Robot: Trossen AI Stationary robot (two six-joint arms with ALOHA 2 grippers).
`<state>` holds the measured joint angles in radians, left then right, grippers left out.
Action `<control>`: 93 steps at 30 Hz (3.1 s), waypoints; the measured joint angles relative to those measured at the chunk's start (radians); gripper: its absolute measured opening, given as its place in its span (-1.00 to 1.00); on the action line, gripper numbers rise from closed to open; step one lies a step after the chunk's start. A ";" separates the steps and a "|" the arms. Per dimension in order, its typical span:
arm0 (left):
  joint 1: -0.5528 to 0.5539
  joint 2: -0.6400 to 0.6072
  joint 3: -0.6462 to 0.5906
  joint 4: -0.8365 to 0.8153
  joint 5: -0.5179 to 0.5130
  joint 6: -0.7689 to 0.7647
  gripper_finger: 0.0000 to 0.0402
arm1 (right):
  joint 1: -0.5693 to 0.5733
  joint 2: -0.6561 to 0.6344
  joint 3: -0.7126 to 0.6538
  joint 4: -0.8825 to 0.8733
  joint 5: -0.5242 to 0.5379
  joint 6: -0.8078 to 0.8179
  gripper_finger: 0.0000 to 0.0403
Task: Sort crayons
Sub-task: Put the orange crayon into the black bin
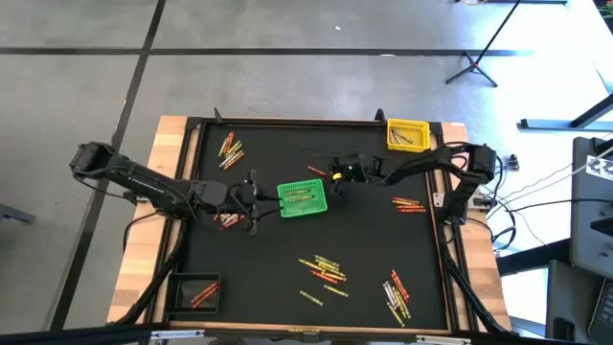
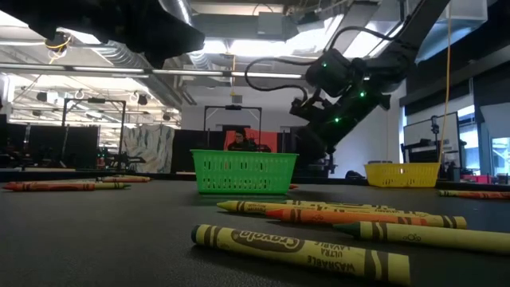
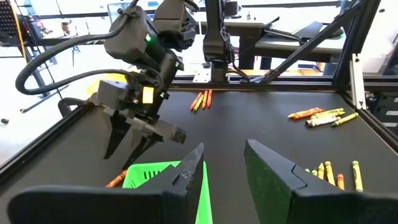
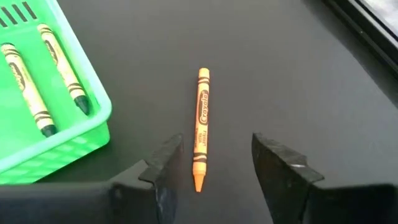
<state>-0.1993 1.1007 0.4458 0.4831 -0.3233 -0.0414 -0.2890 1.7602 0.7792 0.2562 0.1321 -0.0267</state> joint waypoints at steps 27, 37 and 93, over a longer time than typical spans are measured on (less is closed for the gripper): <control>0.000 0.000 0.000 0.000 -0.002 0.000 -0.49 | -0.029 0.092 0.003 -0.016 -0.069 -0.047 -0.89; 0.000 0.000 0.000 0.000 -0.001 0.018 -0.49 | -0.004 -0.096 -0.002 -0.032 0.024 -0.076 -0.93; -0.089 0.235 0.004 0.570 -0.066 0.317 -0.94 | 0.395 -0.070 0.065 0.593 -0.100 -0.353 -0.95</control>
<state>-0.2882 1.3357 0.4500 1.0529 -0.3891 0.2760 0.1062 1.6897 0.8444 0.8497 0.0326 -0.3795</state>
